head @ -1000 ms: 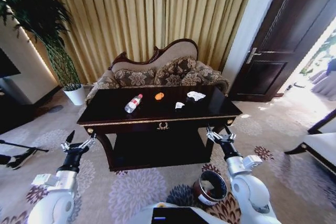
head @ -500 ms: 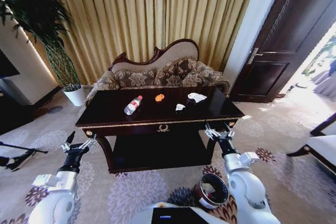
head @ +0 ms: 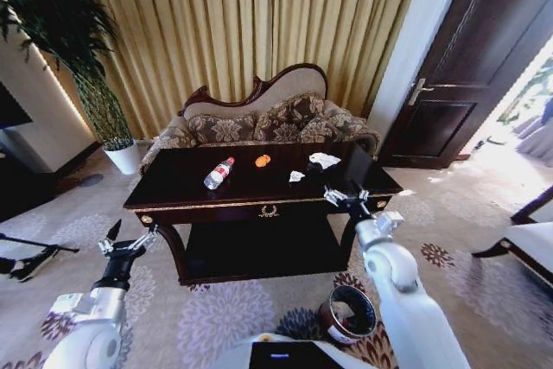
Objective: Move to the front of the table and place the trash on the table into the trash bin.
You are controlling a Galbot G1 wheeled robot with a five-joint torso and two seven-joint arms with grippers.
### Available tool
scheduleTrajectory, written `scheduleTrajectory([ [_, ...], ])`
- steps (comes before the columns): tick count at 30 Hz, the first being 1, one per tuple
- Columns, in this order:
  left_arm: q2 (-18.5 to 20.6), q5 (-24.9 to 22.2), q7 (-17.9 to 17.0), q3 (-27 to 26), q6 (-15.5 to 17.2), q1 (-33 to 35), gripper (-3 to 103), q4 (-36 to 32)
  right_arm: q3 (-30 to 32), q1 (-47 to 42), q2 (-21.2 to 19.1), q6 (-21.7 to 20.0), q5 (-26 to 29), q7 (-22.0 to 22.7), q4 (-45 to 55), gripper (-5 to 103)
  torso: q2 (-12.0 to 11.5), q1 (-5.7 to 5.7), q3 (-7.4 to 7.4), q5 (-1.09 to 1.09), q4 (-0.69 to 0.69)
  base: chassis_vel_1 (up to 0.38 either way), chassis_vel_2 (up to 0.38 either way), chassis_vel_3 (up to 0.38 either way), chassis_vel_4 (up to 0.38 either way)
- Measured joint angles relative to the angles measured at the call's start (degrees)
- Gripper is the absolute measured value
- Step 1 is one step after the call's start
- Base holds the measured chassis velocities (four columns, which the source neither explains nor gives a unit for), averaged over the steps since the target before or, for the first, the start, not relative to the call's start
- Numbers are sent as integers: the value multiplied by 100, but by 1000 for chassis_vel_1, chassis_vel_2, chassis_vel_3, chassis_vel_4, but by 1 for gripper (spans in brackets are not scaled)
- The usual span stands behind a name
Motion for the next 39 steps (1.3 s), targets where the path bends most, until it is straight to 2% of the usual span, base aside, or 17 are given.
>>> scheduleTrajectory([
  [3, -15, 33, -8, 17, 2, -10, 100, 7, -118, 205, -26, -2, 84, 32, -185, 100, 0, 0, 0, 1, 0, 0, 0, 0, 0],
  [7, -141, 197, -31, 130, 29, -30, 100, 9, -655, 1175, -91, -41, 312, 56, -941, 100, 0, 1, 0, -2, 2, 0, 0, 0, 0],
  [11, -201, 270, -53, 174, 46, -42, 100, -8, -1048, 1712, -65, -42, 332, 40, -1456, 100, 0, 1, 0, -2, 1, 0, 0, 0, 0],
  [16, -242, 296, -150, 159, 112, -37, 100, -131, -1567, 2393, 67, -2, 222, -176, -2203, 100, 0, 1, 0, -2, 2, 0, 0, 0, 0],
  [19, -276, 280, -179, 91, 172, -17, 100, -239, -1898, 2952, 149, 219, -43, -388, -2929, 100, 0, 1, 0, 0, 1, 0, 0, 0, 0],
  [26, -445, 275, -166, 65, 169, 2, 100, -268, -2162, 3774, 138, 282, -103, -607, -3757, 100, -1, 1, 0, -1, 2, 0, 0, 0, 0],
  [33, -478, 279, -137, 85, 129, -30, 100, -192, -2157, 3982, -128, 304, -43, -789, -4157, 100, 0, 1, -1, -1, -1, 0, 0, 0, 0],
  [39, -449, 282, -131, 144, 124, -60, 100, -171, -2120, 4110, -289, 500, -32, -841, -4639, 100, 0, 1, 0, 0, 0, 0, 0, 0, 0],
])
